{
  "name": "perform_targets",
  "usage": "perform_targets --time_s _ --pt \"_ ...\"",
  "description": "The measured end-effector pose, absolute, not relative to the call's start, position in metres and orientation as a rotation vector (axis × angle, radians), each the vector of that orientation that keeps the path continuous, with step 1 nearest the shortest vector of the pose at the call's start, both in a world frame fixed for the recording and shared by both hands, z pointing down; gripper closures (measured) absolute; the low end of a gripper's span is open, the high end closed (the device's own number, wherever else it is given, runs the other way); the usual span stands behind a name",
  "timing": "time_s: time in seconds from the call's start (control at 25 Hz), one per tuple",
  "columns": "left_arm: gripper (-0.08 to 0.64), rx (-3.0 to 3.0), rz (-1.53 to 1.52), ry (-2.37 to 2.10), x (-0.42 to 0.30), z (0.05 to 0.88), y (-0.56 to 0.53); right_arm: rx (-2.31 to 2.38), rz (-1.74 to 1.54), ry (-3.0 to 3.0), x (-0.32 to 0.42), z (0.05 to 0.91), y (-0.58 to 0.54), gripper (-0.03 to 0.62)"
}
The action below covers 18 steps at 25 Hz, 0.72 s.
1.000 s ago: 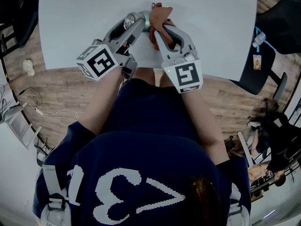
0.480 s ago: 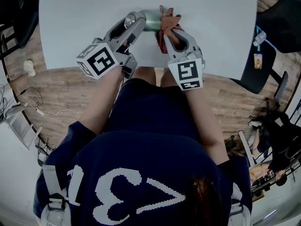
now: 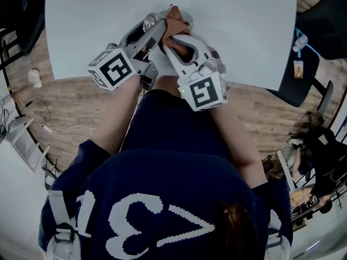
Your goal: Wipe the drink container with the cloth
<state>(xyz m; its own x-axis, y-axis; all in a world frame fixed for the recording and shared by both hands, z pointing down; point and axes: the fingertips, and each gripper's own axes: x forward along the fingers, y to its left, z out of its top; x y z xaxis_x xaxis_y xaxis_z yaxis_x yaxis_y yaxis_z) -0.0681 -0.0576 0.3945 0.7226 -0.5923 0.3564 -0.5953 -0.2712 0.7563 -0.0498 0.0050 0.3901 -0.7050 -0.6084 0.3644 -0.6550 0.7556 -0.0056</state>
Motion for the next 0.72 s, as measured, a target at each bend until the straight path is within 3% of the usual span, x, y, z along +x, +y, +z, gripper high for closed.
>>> perform_targets --time_s 0.36,0.72 --pt "0.295 1.955 0.013 -0.899 -0.068 0.395 -0.056 1.094 0.43 -2.357 0.017 0.464 0.006 0.518" --pt "0.295 2.017 0.063 -0.895 -0.067 0.391 -0.051 1.147 0.495 -2.709 -0.027 0.373 -0.035 0.518"
